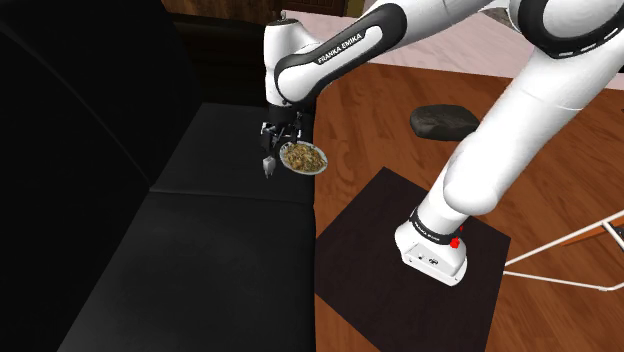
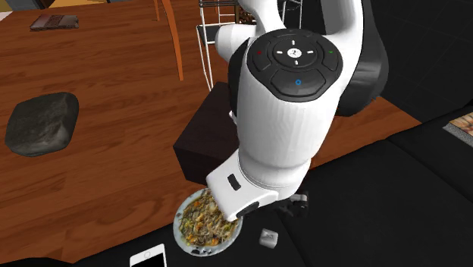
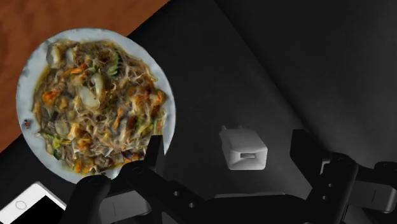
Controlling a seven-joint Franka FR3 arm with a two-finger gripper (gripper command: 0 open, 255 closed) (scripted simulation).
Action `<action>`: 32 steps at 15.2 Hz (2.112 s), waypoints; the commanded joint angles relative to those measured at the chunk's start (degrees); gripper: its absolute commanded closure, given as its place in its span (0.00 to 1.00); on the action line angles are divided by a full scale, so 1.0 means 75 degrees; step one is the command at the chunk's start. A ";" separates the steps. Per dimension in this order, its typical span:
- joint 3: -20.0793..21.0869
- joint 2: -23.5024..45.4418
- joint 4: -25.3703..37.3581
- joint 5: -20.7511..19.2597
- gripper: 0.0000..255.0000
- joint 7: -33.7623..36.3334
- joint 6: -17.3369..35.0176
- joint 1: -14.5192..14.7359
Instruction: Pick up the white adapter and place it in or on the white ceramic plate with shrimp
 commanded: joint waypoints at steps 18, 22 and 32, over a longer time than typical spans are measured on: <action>0.0082 0.1921 0.0709 -0.0612 0.00 0.0736 0.1256 0.0209; 0.0082 0.1921 0.0710 -0.0612 1.00 0.0736 0.1254 0.0209; 0.0103 0.1689 0.0765 -0.0542 1.00 0.0693 0.0972 0.0192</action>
